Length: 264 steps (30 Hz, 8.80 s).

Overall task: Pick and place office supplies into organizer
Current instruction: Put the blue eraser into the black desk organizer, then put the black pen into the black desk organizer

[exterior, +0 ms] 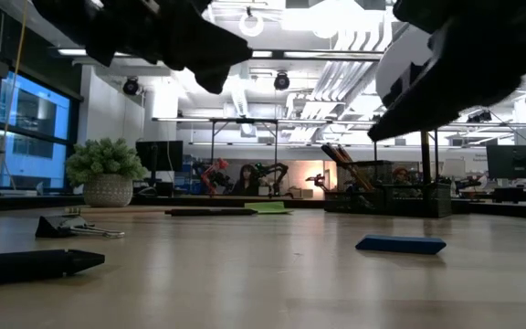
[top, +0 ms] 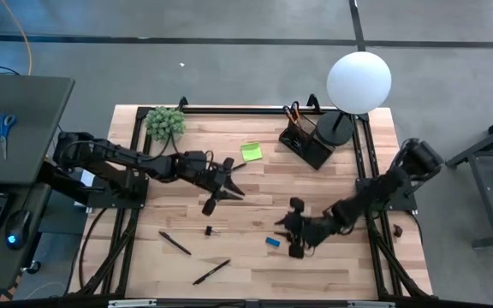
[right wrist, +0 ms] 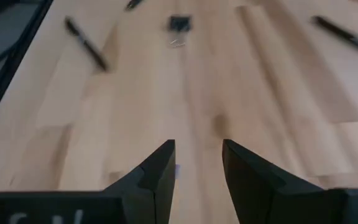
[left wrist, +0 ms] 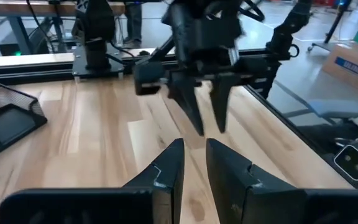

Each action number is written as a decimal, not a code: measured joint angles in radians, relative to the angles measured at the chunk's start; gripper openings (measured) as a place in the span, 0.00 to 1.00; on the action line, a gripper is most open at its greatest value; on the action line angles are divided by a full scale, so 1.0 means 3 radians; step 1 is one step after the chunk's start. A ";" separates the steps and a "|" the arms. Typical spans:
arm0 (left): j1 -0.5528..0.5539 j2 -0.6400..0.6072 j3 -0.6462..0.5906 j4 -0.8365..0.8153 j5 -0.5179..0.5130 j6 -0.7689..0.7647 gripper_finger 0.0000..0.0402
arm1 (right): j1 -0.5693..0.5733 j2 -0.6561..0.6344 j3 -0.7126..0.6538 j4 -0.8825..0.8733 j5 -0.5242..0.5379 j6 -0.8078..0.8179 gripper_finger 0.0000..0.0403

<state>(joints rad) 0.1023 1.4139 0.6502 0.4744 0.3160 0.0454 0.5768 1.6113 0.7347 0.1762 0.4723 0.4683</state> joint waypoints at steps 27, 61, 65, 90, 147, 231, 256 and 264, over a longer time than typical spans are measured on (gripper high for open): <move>-0.1003 -0.0001 0.0000 0.0003 -0.1140 -0.0208 0.14 | 0.0364 0.1119 0.1247 -0.1677 0.0347 0.0976 0.39; -0.0999 -0.0001 -0.0032 -0.0016 -0.1205 -0.0609 0.14 | 0.0261 0.1084 0.0783 -0.0883 0.0121 0.0792 0.15; -0.1000 -0.0001 -0.0032 -0.0022 -0.1206 -0.0615 0.14 | 0.0256 0.0978 0.0768 -0.0935 0.0160 0.0764 0.14; -0.1070 -0.0001 -0.0034 -0.0047 -0.1256 -0.0621 0.14 | -0.1317 -0.0117 0.0770 -0.2791 0.1618 -0.0050 0.15; -0.1180 -0.0001 -0.0034 -0.0375 -0.1376 -0.0614 0.14 | -0.2288 -0.0121 0.0776 -0.2370 0.0131 -0.0454 0.32; 0.0303 0.0234 -0.0664 -0.0377 -0.2149 -0.0261 0.56 | -0.2318 0.0591 0.1107 0.0259 -0.2205 -0.2525 0.32; 0.0808 0.0967 -0.0584 0.0049 -0.1472 -0.0013 0.45 | -0.2100 0.0375 0.1107 -0.0156 -0.1763 -0.2534 0.32; 0.0809 0.0960 -0.0576 -0.0058 -0.1408 0.0101 0.12 | -0.2100 0.0375 0.1107 -0.0227 -0.1760 -0.2527 0.32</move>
<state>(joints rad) 0.3450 1.7020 0.4773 0.4569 -0.1064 0.0757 -0.0532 1.7237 1.0668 0.1081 -0.0559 -0.2897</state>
